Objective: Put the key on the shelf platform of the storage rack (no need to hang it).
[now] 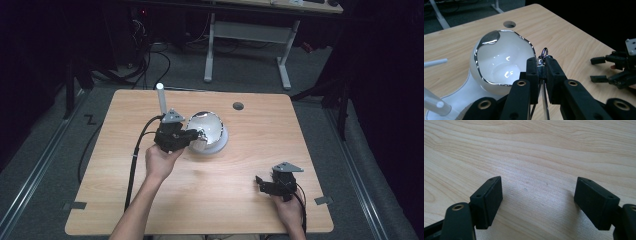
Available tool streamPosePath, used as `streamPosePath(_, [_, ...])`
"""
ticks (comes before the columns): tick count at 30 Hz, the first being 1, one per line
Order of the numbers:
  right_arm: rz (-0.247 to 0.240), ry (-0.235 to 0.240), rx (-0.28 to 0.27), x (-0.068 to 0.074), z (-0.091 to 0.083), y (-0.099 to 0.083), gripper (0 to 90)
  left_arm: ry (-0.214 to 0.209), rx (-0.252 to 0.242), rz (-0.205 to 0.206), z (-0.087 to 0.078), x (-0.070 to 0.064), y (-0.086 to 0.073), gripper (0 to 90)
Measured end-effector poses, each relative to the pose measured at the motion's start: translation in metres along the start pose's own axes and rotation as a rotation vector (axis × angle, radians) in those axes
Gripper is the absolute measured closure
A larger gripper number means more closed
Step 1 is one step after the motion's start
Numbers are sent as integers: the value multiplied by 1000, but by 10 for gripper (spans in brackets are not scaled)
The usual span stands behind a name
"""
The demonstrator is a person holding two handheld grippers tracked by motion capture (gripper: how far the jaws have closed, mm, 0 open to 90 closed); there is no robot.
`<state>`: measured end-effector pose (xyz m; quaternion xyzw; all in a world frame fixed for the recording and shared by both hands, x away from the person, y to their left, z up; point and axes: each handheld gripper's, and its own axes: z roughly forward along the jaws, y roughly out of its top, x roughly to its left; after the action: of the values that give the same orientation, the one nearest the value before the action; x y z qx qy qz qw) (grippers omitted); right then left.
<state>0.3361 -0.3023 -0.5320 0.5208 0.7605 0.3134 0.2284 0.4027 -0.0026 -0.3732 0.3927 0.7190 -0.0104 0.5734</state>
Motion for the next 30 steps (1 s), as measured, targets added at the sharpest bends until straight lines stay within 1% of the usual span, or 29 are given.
streamPosePath(1, [-3,0,-1,0,0,0,231,7,-7,-20,3,-4,0,819])
streamPosePath(2, [0,0,0,0,0,0,231,7,-7,-20,3,-4,0,818])
streamPosePath(3, [0,0,0,0,0,0,231,-7,-11,-1,5,-5,2,818])
streamPosePath(4, [0,0,0,0,0,0,231,-7,-11,-1,5,-5,2,818])
streamPosePath(6, [-3,0,-1,0,0,0,230,-5,-14,-12,9,-9,3,818])
streamPosePath(8, [0,0,0,0,0,0,230,-6,-10,-12,11,-10,4,818])
streamPosePath(9, [0,0,0,0,0,0,230,2,-12,-20,13,-10,5,818])
streamPosePath(12, [0,0,0,0,0,0,230,16,-25,-4,21,-11,4,819])
streamPosePath(13, [0,0,0,0,0,0,230,16,-25,-4,21,-11,4,819])
streamPosePath(14, [0,0,0,0,0,0,230,21,-28,7,24,-11,4,819])
streamPosePath(15, [0,0,0,0,0,0,230,31,-29,9,28,-11,3,819])
streamPosePath(17, [-3,1,-1,0,0,0,230,36,-31,10,30,-11,2,819])
streamPosePath(19, [0,0,0,0,0,0,230,42,-36,23,37,-11,0,819])
streamPosePath(20, [0,0,0,0,0,0,230,48,-37,16,40,-11,0,819])
streamPosePath(22, [-3,0,-1,0,0,0,230,50,-37,22,42,-10,0,819])
streamPosePath(24, [0,1,0,0,0,0,230,61,-34,18,47,-8,-1,819])
streamPosePath(25, [0,1,0,0,0,0,230,73,-31,20,53,-5,-1,819])
streamPosePath(26, [0,1,0,0,0,0,230,73,-31,20,53,-5,-1,819])
streamPosePath(27, [0,1,0,0,0,0,230,82,-30,5,58,-3,-1,819])
streamPosePath(28, [0,0,0,0,0,0,230,79,-26,-4,60,-3,0,819])
streamPosePath(29, [-3,1,-1,0,0,0,230,80,-30,-25,62,-4,0,819])
streamPosePath(30, [-3,1,-1,0,0,0,230,80,-30,-25,62,-4,0,819])
